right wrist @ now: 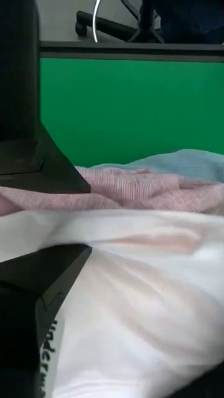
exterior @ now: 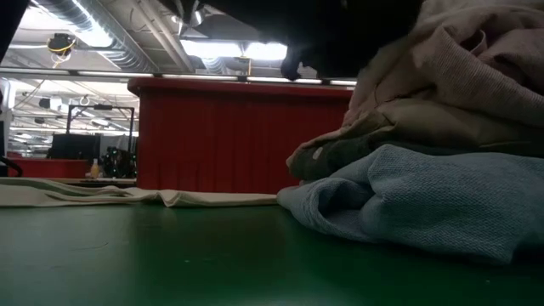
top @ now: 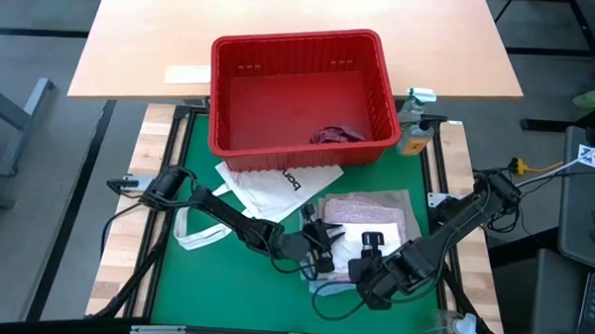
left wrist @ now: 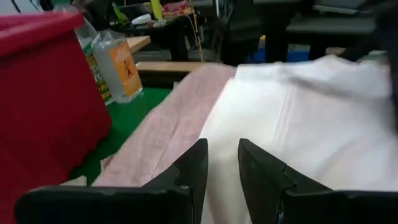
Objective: Fold laundry
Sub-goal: Fold the white underwear
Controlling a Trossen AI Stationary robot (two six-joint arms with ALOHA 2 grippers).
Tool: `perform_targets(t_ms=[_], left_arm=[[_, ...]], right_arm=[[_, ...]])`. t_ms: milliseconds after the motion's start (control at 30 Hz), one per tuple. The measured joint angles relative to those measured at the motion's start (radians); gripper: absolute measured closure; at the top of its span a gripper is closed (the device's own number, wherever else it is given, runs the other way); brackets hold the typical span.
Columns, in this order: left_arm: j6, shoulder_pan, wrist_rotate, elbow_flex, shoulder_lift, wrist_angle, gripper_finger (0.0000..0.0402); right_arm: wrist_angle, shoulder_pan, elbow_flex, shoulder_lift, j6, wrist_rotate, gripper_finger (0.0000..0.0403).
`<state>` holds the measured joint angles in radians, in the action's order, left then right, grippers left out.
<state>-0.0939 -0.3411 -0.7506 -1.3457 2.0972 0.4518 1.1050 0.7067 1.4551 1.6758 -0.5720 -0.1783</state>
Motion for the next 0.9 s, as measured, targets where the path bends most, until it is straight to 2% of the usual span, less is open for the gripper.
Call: perform_targets(t_ms=[367, 500, 600, 800, 900], left_arm=[[0.087, -0.061, -0.018, 0.000, -0.080, -0.005, 0.0317], [0.071, -0.090, 0.017, 0.000, -0.083, -0.004, 0.0317], [0.044, -0.114, 0.060, 0.000, -0.083, -0.011, 0.0317], [0.016, -0.133, 0.138, 0.000, -0.083, -0.037, 0.0317], [-0.024, -0.133, 0.159, 0.000, -0.083, -0.088, 0.0317]], right_arm=[[0.009, 0.001, 0.000, -0.069, -0.033, 0.040, 0.0263], [0.022, 0.001, 0.000, -0.100, -0.027, 0.026, 0.0263], [0.024, 0.001, 0.000, -0.122, -0.026, -0.039, 0.0263], [0.051, -0.001, 0.001, -0.130, -0.026, -0.254, 0.0263], [0.095, -0.011, 0.001, -0.119, -0.025, -0.301, 0.0263]])
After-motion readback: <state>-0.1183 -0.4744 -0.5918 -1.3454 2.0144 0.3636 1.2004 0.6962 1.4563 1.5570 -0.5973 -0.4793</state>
